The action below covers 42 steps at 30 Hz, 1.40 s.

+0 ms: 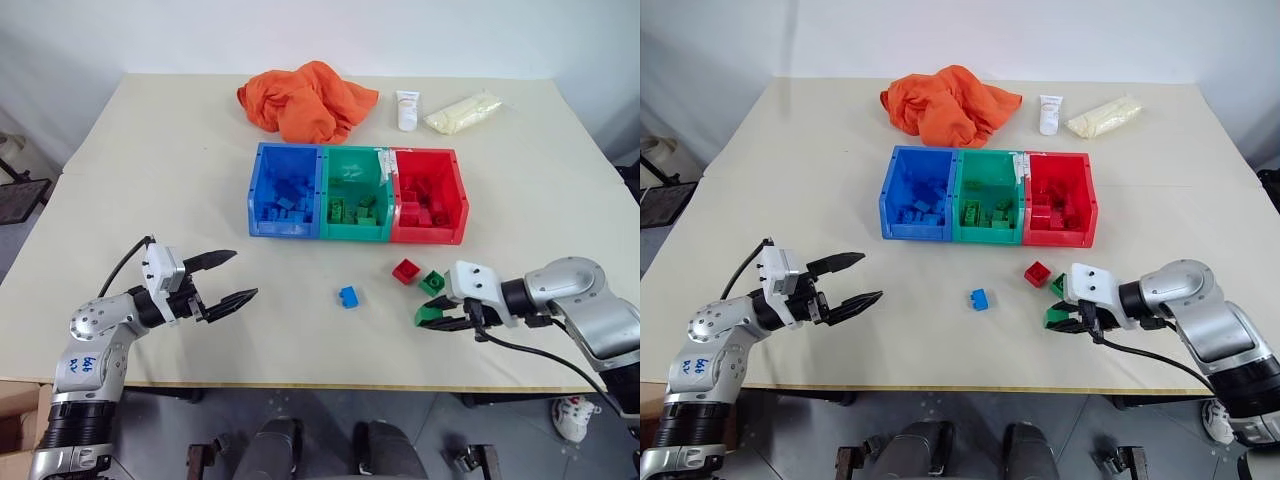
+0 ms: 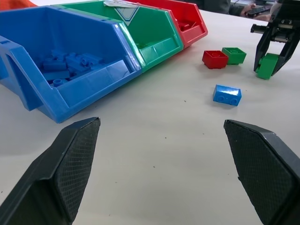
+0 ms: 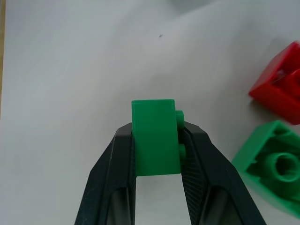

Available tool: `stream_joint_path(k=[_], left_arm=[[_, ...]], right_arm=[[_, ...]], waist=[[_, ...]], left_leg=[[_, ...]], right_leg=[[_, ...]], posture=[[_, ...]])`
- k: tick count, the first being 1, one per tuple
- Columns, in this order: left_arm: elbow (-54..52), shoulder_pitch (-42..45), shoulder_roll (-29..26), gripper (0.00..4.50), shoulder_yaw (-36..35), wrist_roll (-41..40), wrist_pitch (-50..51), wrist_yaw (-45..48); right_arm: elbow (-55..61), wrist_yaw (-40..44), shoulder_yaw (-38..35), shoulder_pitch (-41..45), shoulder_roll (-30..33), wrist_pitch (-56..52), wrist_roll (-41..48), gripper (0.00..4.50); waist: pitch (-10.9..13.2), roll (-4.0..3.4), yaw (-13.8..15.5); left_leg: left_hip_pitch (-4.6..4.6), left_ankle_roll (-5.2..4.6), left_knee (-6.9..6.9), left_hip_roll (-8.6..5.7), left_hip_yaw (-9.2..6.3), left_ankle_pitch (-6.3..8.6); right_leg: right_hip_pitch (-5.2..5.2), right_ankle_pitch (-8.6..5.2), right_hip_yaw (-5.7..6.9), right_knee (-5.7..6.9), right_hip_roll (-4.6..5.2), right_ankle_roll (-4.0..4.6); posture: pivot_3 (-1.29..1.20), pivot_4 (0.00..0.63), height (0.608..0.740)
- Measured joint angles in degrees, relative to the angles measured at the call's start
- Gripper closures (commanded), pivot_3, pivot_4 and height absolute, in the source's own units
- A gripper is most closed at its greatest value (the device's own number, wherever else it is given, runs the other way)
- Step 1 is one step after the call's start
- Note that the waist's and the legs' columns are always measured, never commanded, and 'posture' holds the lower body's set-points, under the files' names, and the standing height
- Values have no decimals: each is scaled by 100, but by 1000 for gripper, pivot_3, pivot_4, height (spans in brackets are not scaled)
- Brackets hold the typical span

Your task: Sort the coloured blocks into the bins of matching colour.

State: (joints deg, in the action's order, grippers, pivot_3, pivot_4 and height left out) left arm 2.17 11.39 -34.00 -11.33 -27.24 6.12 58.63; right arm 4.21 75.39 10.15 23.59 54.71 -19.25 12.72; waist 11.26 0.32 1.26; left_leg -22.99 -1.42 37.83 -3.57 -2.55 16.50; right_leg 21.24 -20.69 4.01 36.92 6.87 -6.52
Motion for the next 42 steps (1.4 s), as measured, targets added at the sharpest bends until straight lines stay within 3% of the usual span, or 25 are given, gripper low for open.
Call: stream_joint_path(k=[8, 15, 20, 25, 26, 33, 42], left_arm=[[13, 41, 99, 0, -40, -1, -107, -39], [84, 189, 212, 0, 3, 9, -194, -48], [111, 273, 260, 0, 63, 37, -252, -99], [110, 293, 268, 0, 67, 44, -301, -146], [110, 293, 268, 0, 66, 44, -311, -151], [104, 295, 269, 0, 67, 44, -318, -154], [406, 521, 293, 0, 165, 55, -364, -33]], right_arm=[[11, -454, -466, 1359, -686, -607, 538, 3612], [-1852, -1105, 77, 3042, -2003, 3, -188, 3612], [-4162, -1963, 355, 4105, -2958, 1003, -1017, 1889], [-5258, -2293, 365, 4480, -3283, 1713, -1373, 238], [-5372, -2301, 345, 4496, -3283, 1816, -1389, 44], [-4564, -1633, 29, 4112, -2942, 1921, -1078, 44], [-1101, -511, -1165, 1051, -1254, 528, 516, 44]], waist=[[0, 0, -60], [0, 0, -156], [0, 0, -236], [0, 0, -283], [0, -1, -288], [1, -2, -288], [1, -2, -116]], left_leg=[[-2, 12, 6, 20, 2, 6], [-7, 13, 9, 20, 4, 7], [-8, 14, 8, 18, 0, 7], [-8, 14, 7, 15, -9, 7], [-8, 14, 8, 15, -9, 7], [-8, 16, 8, 18, -7, 7], [-18, 12, 14, 19, -4, 11]], right_leg=[[6, 4, -8, 8, -21, 7], [27, 4, -13, 52, -23, 7], [34, 4, -15, 65, -25, 7], [34, 4, -16, 71, -25, 7], [34, 4, -16, 72, -25, 7], [36, 4, -21, 72, -26, 7], [27, 4, -32, 52, -28, 7]], posture=[[0, 150, 740], [0, 150, 740], [0, 150, 740], [0, 150, 740], [0, 150, 740], [0, 150, 740], [0, 150, 740]])
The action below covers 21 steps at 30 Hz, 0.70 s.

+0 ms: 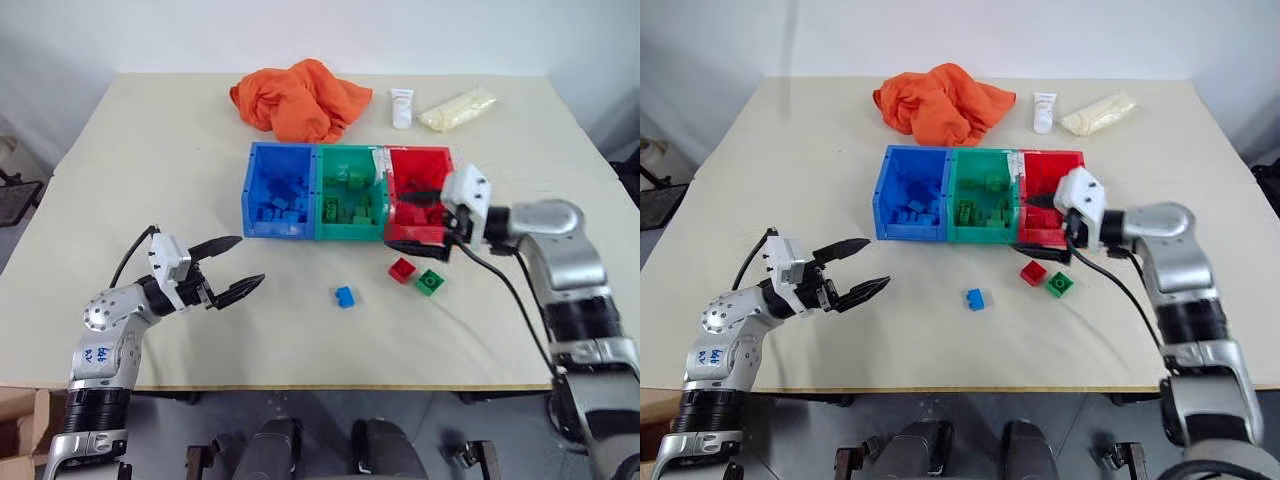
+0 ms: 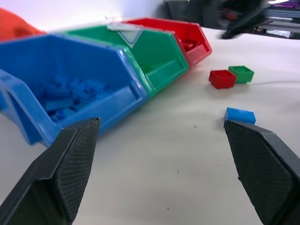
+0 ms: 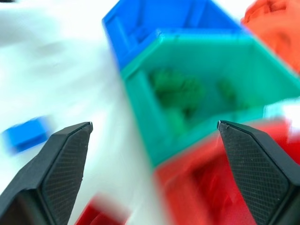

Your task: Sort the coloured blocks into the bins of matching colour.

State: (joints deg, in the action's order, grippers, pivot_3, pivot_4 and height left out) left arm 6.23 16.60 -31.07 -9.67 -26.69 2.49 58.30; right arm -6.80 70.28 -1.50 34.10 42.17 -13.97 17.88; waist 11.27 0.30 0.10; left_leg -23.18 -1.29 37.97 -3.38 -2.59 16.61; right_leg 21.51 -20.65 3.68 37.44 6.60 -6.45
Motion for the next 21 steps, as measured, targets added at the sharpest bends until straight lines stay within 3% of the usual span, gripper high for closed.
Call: stream_joint_path(k=[4, 12, 16, 21], left_arm=[[251, 142, -17, 0, -11, 4, -57, 110], [599, 316, -24, 0, 59, 7, -148, 325], [665, 345, -37, 0, 63, 7, -200, 415], [776, 427, -40, 0, 75, 11, -210, 458]], right_arm=[[981, 138, -974, -1625, 784, -702, 606, 44], [1328, 224, -2407, -3199, 1403, -927, 888, 44], [1368, 253, -2841, -3691, 1525, -1057, 935, 44], [1597, -231, -2480, -3352, 1503, -1361, 928, 44]], waist=[[0, 0, 39], [0, 0, 44], [0, 0, 76], [0, 0, 59]], left_leg=[[3, -1, 1, -1, 15, 0], [10, -4, 3, 2, 24, 0], [10, -4, 3, 4, 23, 0], [11, -4, 5, 5, 22, 0]], right_leg=[[-4, 0, -6, -4, 0, 0], [-11, 0, -10, -3, -1, 0], [-12, 0, -10, -4, -2, 0], [-11, 0, -11, -3, -2, 0]], posture=[[0, 150, 740], [0, 150, 740], [0, 150, 740], [0, 150, 740]])
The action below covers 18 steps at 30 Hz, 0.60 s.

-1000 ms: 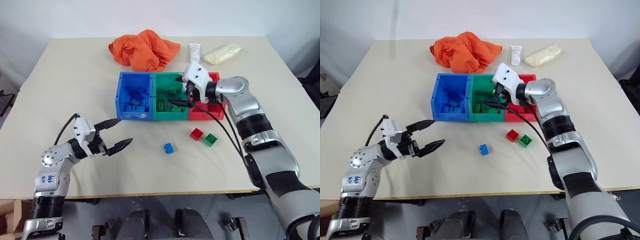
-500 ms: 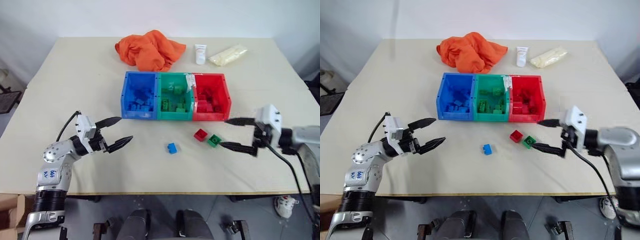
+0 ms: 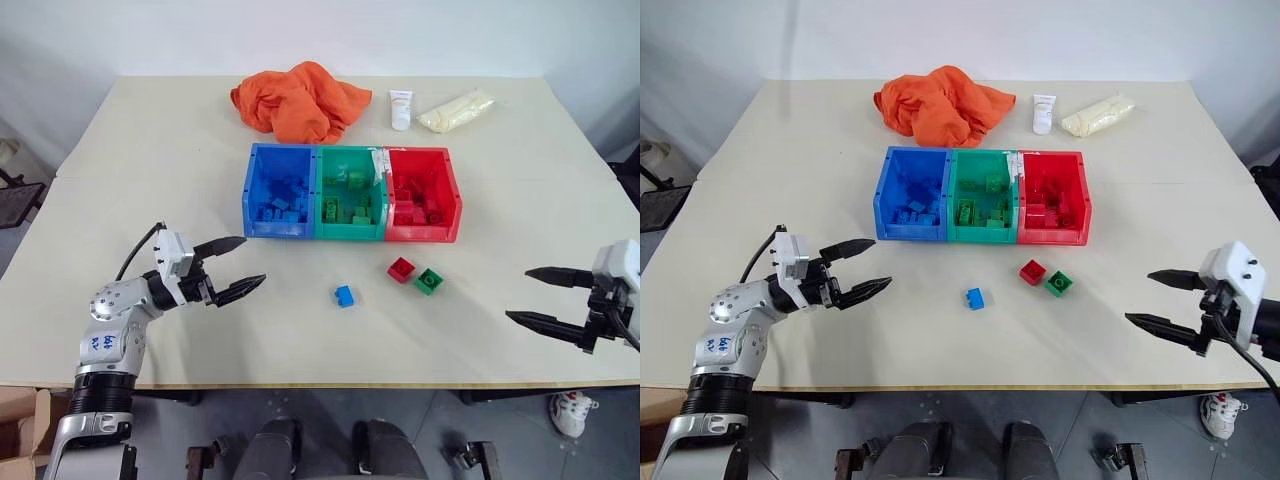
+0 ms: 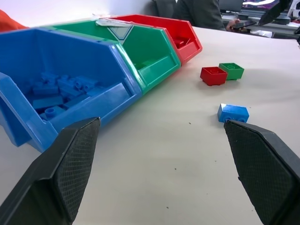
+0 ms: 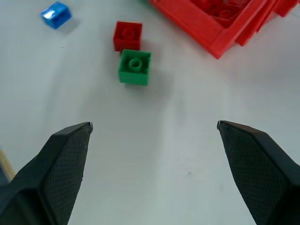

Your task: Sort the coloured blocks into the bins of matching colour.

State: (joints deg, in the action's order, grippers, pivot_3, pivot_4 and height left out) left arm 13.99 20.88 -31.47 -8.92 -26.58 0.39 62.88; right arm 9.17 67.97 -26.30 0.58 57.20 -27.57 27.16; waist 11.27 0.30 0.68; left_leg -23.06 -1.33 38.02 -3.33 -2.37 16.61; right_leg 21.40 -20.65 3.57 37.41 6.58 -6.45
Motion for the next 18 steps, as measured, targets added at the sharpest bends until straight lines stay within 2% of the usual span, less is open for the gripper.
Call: stream_joint_path(k=[7, 18], left_arm=[[-115, 27, 42, 0, 42, 0, -6, -46], [-716, -408, 86, 0, -9, -17, 161, -353]], right_arm=[[74, -632, 1276, 898, -647, -133, -102, 44], [-1131, -962, 2384, 1691, -1335, 213, -743, 44]], waist=[[-1, 2, 19], [-1, 2, 55]], left_leg=[[-2, 0, 2, -2, -2, 0], [-2, 0, 3, -4, -5, 0]], right_leg=[[3, 0, 1, 0, 1, 0], [3, 0, 0, 1, 1, 0]], posture=[[0, 150, 740], [0, 150, 740]])
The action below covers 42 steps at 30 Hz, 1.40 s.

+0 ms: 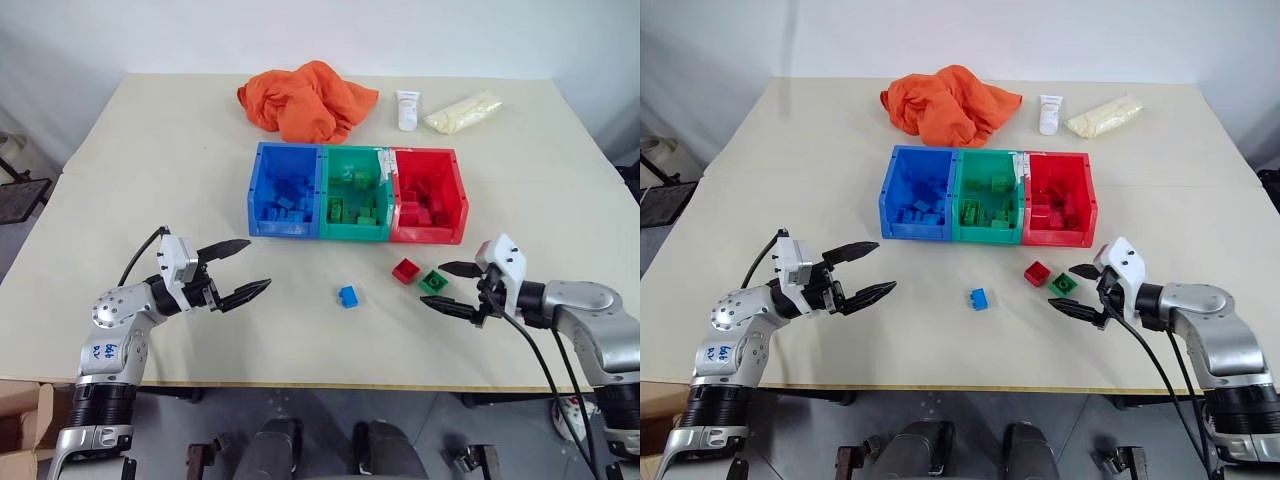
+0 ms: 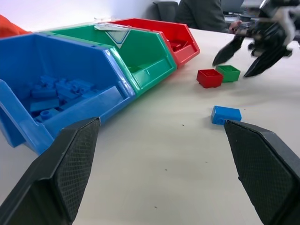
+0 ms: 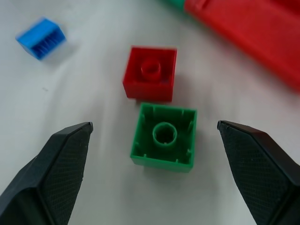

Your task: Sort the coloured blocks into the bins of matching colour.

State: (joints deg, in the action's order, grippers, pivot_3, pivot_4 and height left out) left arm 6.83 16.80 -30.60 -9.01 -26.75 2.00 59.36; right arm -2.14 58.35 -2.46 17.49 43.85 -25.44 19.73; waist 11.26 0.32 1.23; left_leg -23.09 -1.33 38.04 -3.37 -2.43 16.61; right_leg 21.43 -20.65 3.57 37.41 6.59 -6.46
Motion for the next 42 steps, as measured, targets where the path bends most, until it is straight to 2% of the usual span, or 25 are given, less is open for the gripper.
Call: stream_joint_path(k=[1, 4, 11, 12, 18, 22, 25, 28, 30, 33, 37, 42], left_arm=[[-13, -3, 3, 0, -1, -1, 3, -11], [-45, -9, 10, 0, -2, -1, 26, -55], [-93, -23, 10, 0, -3, -1, 50, -91], [-94, -28, 10, 0, -3, -1, 50, -94], [-123, -56, 9, 0, -14, -2, 50, -101], [-139, -105, 8, 0, -74, -3, 50, -103], [-146, -73, 21, 0, -74, -2, 46, -102], [-131, -38, 27, 0, -75, -1, 38, -101], [-122, -25, 31, 0, -74, 2, 31, -97], [-129, -6, 41, 0, -57, 3, 20, -80], [-130, -3, 41, 0, -51, 4, 0, -44], [-137, -15, 41, 0, -53, 4, -10, -44]], right_arm=[[-101, -38, 9, 23, -49, 53, -55, 44], [-354, -181, 9, 160, -155, 247, -172, 631], [-364, -326, -41, 165, -156, 252, -184, 3017], [-267, -327, -48, 161, -155, 218, -164, 3037], [417, -341, -214, 377, -157, -31, 123, 3032], [349, -378, 41, 1579, -548, -132, 164, 3032], [-186, -418, 366, 2464, -1134, 54, 65, 3032], [-1422, -577, 743, 3187, -1628, 464, -378, 3032], [-2538, -909, 980, 3770, -1942, 882, -876, 2266], [-3720, -1259, 1084, 4399, -2239, 1398, -1262, 1424], [-4533, -1357, 1072, 4833, -2424, 1972, -1459, 124], [-4562, -1120, 956, 4811, -2373, 2174, -1489, 58]], waist=[[0, 0, 1], [0, 0, -5], [0, 0, -5], [0, 0, -4], [0, 0, -25], [0, 0, -148], [0, 0, -163], [0, 0, -152], [0, 0, -146], [0, 0, -166], [0, 0, -223], [0, 0, -296]], left_leg=[[0, 0, 0, -1, 0, 0], [0, 0, 1, 0, 1, 0], [0, 0, 0, 0, 1, 0], [0, 0, 0, 0, 1, 0], [0, 0, 0, 1, 1, 0], [2, 4, -3, 6, 1, -2], [4, 8, -5, 8, -8, -2], [1, 8, -4, 0, -10, -2], [-1, 7, -3, -5, -13, -2], [-2, 7, -6, -4, -15, -2], [-1, 8, -8, -3, -20, -2], [-1, 8, -9, -1, -21, -2]], right_leg=[[0, 0, 0, 0, 0, 0], [0, 0, 0, 0, -1, 0], [2, 0, 0, 1, -1, 0], [2, 0, 0, 2, -1, 0], [3, 0, -1, 2, -2, 0], [7, -1, -2, 5, -6, 1], [10, -1, 3, 14, -8, 1], [12, -1, 2, 17, -4, 1], [15, -1, 2, 20, -3, 1], [18, -1, 2, 21, -4, 1], [19, -1, 7, 27, -4, 1], [19, -1, 7, 29, -5, 1]], posture=[[0, 150, 740], [0, 150, 740], [0, 150, 740], [0, 150, 740], [0, 150, 740], [0, 150, 740], [0, 150, 740], [0, 150, 740], [0, 150, 740], [0, 150, 740], [0, 150, 740], [0, 150, 740]])
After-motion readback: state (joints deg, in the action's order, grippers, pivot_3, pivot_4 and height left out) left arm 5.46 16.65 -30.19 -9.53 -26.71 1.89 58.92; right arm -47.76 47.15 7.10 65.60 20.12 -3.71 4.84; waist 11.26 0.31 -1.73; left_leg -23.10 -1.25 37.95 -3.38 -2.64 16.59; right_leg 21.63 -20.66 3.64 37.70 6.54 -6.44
